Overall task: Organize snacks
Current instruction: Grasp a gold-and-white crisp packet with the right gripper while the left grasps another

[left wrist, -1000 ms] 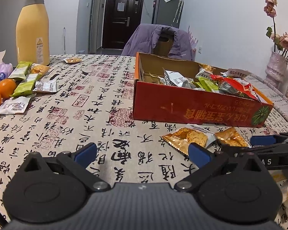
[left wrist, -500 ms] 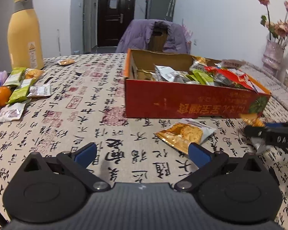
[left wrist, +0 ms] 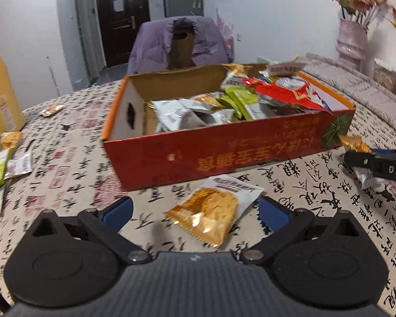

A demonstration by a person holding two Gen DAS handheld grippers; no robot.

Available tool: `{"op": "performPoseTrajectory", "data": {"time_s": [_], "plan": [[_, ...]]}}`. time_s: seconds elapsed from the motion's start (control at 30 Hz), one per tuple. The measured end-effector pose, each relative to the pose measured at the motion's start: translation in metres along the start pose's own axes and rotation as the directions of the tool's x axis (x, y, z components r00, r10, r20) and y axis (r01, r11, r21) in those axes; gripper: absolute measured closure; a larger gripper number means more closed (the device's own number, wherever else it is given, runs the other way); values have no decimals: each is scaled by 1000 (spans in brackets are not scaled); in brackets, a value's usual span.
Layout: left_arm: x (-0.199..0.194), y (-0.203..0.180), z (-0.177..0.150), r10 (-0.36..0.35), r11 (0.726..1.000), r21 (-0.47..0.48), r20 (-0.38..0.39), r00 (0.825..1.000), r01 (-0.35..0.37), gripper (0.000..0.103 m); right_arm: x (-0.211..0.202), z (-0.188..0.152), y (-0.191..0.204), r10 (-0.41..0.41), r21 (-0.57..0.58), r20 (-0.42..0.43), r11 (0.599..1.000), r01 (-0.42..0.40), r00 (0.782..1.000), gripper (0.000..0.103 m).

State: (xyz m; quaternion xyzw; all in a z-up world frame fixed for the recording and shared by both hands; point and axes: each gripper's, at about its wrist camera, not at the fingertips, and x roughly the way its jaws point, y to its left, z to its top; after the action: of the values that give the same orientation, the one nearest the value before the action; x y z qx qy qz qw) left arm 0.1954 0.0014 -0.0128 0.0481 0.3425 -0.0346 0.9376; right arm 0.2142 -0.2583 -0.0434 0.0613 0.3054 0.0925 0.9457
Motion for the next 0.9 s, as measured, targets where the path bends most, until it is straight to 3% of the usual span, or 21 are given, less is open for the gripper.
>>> {"op": "performPoseTrajectory", "data": {"time_s": [0.4,0.6,0.9], "plan": [[36,-9,4,-16,1000,3,-58,998,16,2,-11,-7,6,8,-12,30,1000,-8,1000,61],[35,-10,3,-68,998,-17,-54,996,67,22,-13,-7,7,17,-16,36,1000,-17,999,60],[21,-10,-4,-90,996,-31,-32,995,89,50,-14,-8,8,24,-23,41,999,-23,999,60]]}}
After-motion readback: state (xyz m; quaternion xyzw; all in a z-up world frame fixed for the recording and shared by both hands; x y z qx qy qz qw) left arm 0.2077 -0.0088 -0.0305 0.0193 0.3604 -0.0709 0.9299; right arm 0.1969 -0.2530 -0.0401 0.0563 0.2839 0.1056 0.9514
